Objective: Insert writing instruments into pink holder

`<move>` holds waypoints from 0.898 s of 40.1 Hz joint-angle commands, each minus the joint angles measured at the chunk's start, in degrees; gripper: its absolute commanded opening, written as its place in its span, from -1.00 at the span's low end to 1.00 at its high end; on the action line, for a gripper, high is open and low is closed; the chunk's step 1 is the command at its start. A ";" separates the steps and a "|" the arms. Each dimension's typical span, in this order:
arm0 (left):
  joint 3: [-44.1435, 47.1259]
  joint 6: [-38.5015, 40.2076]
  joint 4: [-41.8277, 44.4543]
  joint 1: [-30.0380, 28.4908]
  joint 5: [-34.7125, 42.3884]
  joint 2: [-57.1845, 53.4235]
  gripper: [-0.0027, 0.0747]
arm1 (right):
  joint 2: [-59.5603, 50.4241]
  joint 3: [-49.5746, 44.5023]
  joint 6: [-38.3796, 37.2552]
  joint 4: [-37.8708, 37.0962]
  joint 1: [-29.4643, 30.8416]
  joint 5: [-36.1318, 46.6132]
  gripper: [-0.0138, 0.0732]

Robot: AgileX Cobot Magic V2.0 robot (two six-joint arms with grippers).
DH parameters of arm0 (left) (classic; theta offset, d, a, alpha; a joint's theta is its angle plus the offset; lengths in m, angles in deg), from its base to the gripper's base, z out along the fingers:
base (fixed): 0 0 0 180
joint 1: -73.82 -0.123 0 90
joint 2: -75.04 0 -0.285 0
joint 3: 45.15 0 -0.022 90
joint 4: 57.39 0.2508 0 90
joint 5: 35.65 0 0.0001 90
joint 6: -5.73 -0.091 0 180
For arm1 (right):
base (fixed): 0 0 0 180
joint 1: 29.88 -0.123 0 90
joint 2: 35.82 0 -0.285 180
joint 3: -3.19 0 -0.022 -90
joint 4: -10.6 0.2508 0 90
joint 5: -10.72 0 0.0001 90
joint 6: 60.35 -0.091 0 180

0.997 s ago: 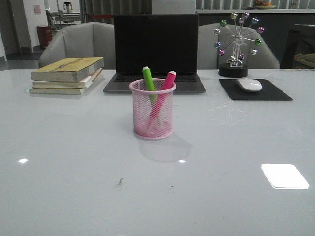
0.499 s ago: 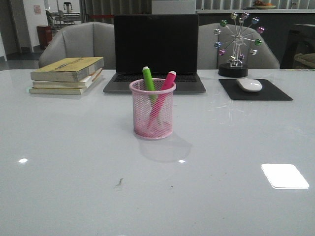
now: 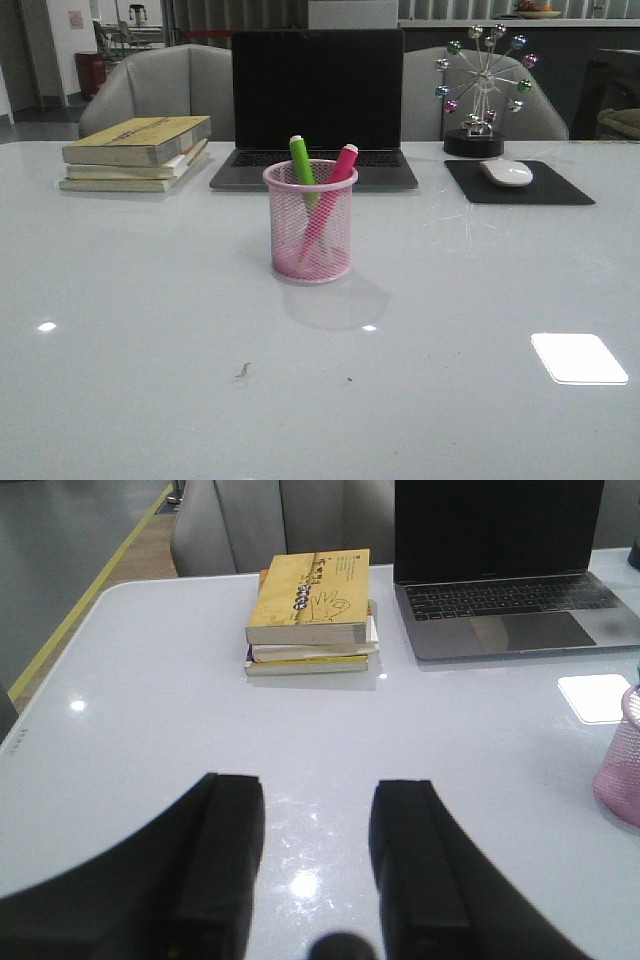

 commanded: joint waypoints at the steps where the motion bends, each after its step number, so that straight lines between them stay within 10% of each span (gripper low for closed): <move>1: -1.63 0.17 -0.22 -0.03 4.30 -0.32 -0.08 | 0.51 -0.04 0.17 -0.63 0.06 4.76 -0.55; 9: -1.63 0.17 -0.87 -0.03 3.91 -0.32 -0.11 | 0.51 -0.04 0.17 -0.63 0.06 4.76 -0.55; 16: -1.63 0.17 -4.65 -0.03 4.65 -0.89 -0.72 | 0.51 -0.04 0.17 -0.63 0.06 4.76 -0.55; 36: 1.13 0.10 -1.56 -0.09 7.27 -15.80 -0.68 | 0.51 -0.04 0.17 -0.63 0.06 4.76 -0.55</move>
